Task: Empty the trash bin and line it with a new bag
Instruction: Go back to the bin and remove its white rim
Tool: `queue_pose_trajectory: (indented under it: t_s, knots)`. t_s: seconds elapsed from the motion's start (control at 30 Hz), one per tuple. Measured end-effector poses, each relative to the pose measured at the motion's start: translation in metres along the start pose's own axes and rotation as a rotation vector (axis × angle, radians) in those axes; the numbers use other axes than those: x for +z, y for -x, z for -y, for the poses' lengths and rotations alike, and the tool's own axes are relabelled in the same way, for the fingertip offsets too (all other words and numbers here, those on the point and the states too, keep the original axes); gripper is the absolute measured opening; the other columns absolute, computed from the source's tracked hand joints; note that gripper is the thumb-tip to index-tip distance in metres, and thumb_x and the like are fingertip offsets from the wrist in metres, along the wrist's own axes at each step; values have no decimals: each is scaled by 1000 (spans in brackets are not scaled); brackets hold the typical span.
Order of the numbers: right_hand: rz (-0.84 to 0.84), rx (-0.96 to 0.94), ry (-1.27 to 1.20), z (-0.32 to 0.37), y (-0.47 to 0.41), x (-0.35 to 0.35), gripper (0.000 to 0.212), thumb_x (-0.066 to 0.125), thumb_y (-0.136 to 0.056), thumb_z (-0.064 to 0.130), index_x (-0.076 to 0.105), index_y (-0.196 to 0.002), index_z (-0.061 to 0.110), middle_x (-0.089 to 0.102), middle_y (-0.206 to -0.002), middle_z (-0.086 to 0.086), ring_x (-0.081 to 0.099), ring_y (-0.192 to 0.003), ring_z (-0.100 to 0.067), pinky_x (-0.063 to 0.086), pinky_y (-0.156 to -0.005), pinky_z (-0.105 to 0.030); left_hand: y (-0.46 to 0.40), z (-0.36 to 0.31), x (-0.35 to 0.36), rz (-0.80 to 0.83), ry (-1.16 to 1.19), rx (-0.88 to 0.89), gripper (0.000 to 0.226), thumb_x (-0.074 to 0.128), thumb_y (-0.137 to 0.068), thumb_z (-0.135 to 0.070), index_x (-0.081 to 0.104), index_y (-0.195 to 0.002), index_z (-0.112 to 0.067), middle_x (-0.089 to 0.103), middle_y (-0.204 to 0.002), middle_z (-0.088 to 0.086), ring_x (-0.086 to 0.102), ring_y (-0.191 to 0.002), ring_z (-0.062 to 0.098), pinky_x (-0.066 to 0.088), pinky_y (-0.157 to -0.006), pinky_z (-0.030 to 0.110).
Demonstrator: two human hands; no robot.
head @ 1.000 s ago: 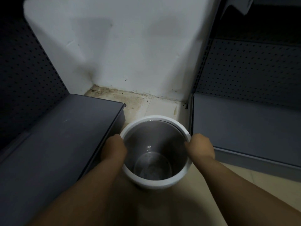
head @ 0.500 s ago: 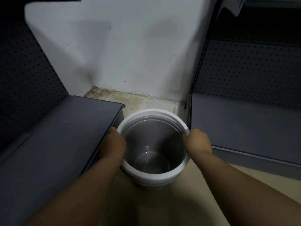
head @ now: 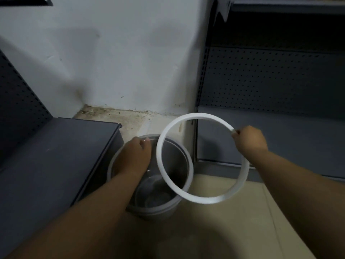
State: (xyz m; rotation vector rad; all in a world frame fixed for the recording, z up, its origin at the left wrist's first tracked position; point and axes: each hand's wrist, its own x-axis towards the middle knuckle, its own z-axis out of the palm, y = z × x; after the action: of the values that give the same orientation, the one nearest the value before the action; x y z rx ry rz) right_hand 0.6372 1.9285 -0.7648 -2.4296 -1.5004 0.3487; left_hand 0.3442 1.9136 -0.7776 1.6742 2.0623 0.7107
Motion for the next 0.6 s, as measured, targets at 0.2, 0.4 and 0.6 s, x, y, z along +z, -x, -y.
queue_pose_trajectory:
  t_s: [0.2,0.4,0.6]
  knots:
    - [67,-149,169,-53,-4,-22,24,46,-99,22,62,-91,7,60,-85,-20,53,-74,-32,37,-61,-30,2,-14,21,7,-53,80,30,33,-97,-40,51,-83,-20,54,-76,3,52,-69,17,44,-68,33]
    - [172,-283,258,-62,12,9,15,51,-93,16,54,-79,12,64,-104,-23,61,-97,-35,39,-73,-31,7,-12,26,5,-89,63,34,35,-95,-40,54,-75,-21,57,-75,2,57,-73,21,51,-73,40]
    - [249,-400,372,-77,16,18,12,49,-93,17,62,-94,16,62,-117,-14,58,-108,-28,42,-84,-29,8,3,17,4,-150,42,40,29,-92,-47,59,-85,-21,63,-86,8,60,-83,30,54,-80,46]
